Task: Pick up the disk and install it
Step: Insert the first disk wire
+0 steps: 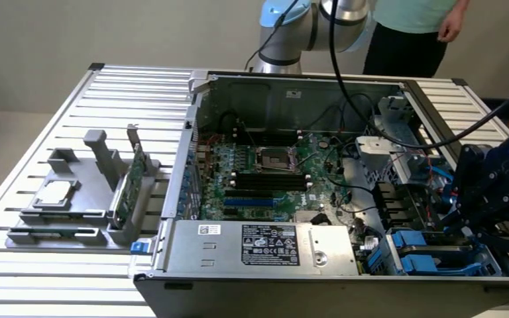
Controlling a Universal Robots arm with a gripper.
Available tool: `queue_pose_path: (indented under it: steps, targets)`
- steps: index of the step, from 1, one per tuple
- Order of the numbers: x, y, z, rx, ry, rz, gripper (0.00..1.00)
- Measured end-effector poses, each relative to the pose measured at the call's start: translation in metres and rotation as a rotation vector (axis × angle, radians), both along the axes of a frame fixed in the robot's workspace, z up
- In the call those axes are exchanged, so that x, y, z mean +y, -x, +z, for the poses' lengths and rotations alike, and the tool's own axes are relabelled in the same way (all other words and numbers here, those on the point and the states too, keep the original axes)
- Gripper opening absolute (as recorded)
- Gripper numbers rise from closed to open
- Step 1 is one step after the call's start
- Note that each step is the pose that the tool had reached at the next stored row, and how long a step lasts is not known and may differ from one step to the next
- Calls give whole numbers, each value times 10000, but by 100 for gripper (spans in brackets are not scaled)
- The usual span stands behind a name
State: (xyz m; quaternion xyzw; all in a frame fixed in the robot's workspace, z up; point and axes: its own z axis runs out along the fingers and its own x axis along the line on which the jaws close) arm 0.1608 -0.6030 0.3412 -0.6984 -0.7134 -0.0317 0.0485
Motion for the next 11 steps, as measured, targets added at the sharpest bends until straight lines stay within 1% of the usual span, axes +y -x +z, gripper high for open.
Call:
queue_pose_path:
  steps: [2, 4, 9, 11]
  targets:
    - [0, 1, -3, 12, 27, -101, 17]
    - [0, 7, -6, 14, 71, -188, 17]
    - [12, 20, -16, 11, 225, -280, 17]
    - [24, 22, -18, 8, 271, -283, 17]
